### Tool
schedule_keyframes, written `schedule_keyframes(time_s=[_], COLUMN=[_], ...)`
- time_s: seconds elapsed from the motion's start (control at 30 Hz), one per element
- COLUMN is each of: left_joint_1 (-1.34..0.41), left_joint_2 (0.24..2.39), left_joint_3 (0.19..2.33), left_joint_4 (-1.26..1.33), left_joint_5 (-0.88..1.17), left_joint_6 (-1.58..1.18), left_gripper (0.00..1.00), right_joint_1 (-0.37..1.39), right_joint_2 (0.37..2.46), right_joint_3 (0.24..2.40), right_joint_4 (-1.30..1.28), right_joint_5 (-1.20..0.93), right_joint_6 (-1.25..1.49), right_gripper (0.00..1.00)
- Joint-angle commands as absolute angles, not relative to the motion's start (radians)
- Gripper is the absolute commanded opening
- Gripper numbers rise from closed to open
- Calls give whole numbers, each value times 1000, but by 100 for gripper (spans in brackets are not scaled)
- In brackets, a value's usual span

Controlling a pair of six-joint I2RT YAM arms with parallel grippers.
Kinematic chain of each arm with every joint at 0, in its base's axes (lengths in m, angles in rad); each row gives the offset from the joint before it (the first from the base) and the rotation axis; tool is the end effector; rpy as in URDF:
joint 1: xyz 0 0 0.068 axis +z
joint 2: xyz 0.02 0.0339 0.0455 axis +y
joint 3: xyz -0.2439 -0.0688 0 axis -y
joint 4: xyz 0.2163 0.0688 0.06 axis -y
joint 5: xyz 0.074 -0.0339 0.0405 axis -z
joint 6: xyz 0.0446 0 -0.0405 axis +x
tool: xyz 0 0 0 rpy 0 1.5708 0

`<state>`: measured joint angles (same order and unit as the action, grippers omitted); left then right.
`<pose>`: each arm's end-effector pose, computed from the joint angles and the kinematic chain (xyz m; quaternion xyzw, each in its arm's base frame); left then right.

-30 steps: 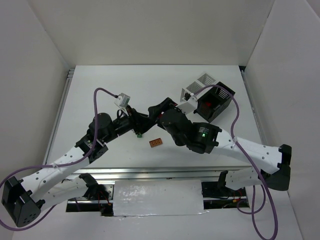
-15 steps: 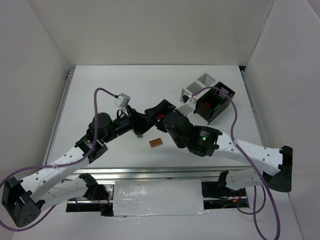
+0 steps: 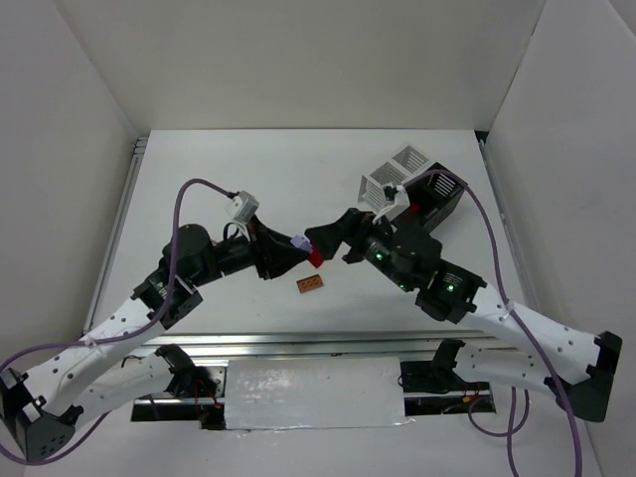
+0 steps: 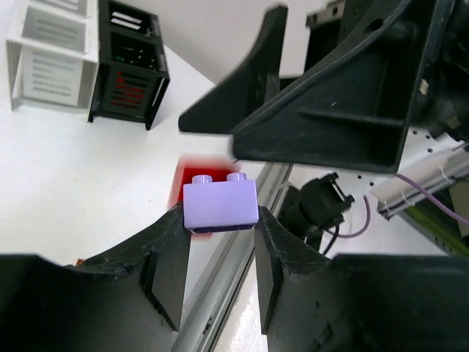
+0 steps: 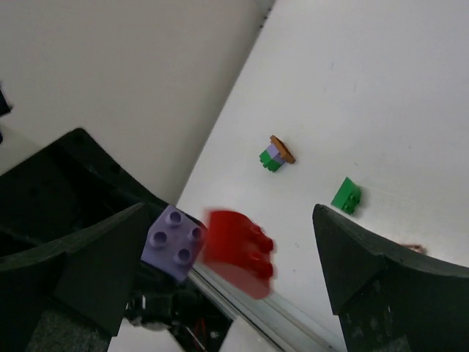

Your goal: Sort the legos into containers by color

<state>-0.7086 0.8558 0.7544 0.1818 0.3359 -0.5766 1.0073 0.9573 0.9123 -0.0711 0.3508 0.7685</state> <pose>0.1401 -0.1394 0.3448 0.1667 0.6590 -0.5250 0.5121 0.1270 0.1723 0.3497 0.0276 0.7441 0.4256 0.5142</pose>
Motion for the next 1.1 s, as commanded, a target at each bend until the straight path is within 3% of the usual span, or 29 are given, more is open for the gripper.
schedule_keyframes(time_s=[0.0, 0.03, 0.17, 0.23, 0.27, 0.33, 0.37, 0.4, 0.67, 0.8, 0.83, 0.9, 1.07], left_joint_1=[-707, -707, -707, -707, -707, -707, -707, -707, -707, -707, -707, -707, -707], left_joint_2=[813, 805, 795, 790, 781, 749, 747, 756, 752, 801, 804, 810, 876], left_joint_3=[847, 853, 890, 891, 891, 848, 838, 836, 761, 765, 762, 761, 814], left_joint_4=[138, 99, 42, 44, 37, 5, -39, -102, -104, -78, -54, -38, -75], left_joint_5=[455, 492, 624, 673, 614, 383, 197, 163, 135, 227, 248, 265, 180], left_joint_6=[-485, -468, -425, -422, -423, -468, -503, -508, -542, -525, -520, -514, -506], left_gripper=[0, 0, 0, 0, 0, 0, 0, 0, 0, 0, 0, 0, 0], right_joint_1=[931, 902, 896, 896, 897, 884, 795, 741, 620, 601, 603, 603, 600], right_joint_2=[845, 813, 792, 802, 819, 834, 848, 850, 784, 744, 718, 687, 672], right_joint_3=[879, 871, 848, 847, 850, 850, 850, 838, 727, 669, 638, 627, 730], right_joint_4=[83, 86, 86, 81, 75, 25, -54, -81, -247, -149, -88, -68, -336], right_joint_5=[-88, -241, -493, -500, -462, -103, -10, 42, 204, -61, -212, -259, 267], right_joint_6=[500, 439, 307, 287, 293, 425, 495, 588, 611, 473, 448, 443, 656], right_gripper=[100, 100, 100, 99, 98, 98, 98, 98, 98, 99, 99, 99, 100])
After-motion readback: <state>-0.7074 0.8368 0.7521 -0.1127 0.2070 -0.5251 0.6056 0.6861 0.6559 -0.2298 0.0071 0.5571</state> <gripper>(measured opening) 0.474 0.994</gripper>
